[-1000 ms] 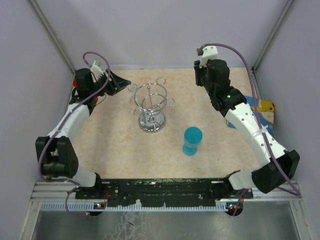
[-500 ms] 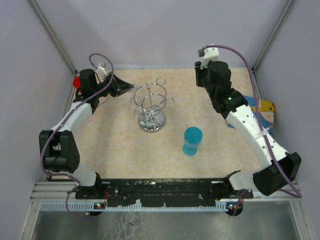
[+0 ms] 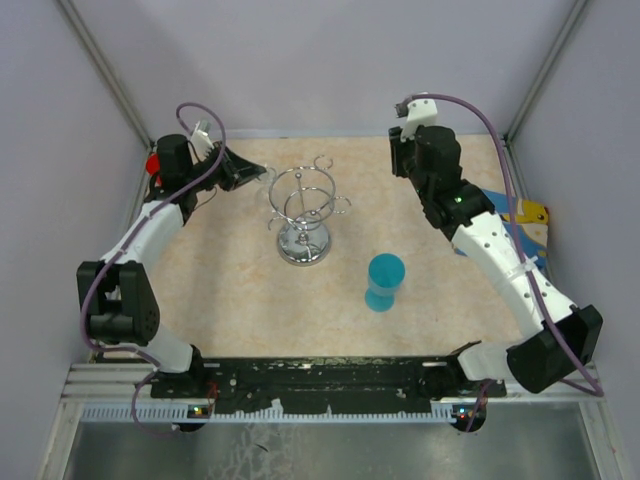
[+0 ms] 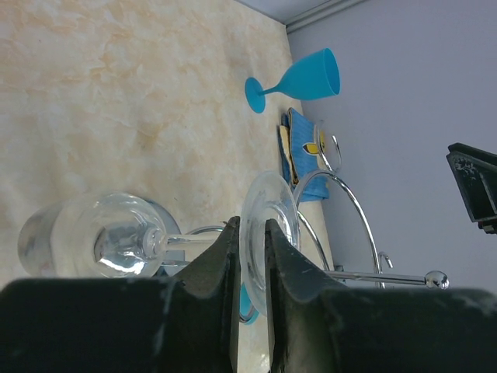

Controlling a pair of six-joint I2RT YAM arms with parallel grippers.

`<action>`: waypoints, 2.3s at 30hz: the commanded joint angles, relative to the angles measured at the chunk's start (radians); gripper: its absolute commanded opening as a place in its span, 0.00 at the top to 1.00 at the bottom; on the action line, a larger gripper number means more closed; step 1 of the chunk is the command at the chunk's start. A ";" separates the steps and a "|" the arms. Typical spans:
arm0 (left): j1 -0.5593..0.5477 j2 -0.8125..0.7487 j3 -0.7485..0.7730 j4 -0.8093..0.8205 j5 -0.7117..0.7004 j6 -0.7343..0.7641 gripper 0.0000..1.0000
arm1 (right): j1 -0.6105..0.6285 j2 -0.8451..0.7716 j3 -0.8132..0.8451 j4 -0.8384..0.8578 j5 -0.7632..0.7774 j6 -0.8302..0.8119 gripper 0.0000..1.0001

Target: Take the wine glass off the wine glass rack

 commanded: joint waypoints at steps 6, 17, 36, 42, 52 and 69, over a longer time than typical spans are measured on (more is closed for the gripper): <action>-0.005 -0.028 0.083 -0.041 -0.042 0.070 1.00 | 0.005 -0.045 0.002 0.065 0.017 -0.002 0.65; 0.045 -0.058 0.104 -0.083 -0.073 0.081 1.00 | 0.005 -0.049 -0.007 0.070 0.019 -0.012 0.63; 0.110 -0.107 0.170 -0.125 -0.195 0.104 1.00 | 0.005 -0.059 -0.023 0.083 0.023 -0.028 0.60; 0.094 -0.035 0.325 -0.232 -0.331 0.251 1.00 | 0.006 -0.057 -0.028 0.083 0.004 -0.025 0.59; 0.038 0.206 0.640 -0.403 -0.544 0.427 1.00 | 0.005 -0.046 -0.035 0.076 -0.006 -0.027 0.59; -0.107 0.647 1.065 -0.499 -0.960 0.692 1.00 | 0.004 0.001 -0.024 0.027 -0.027 -0.036 0.56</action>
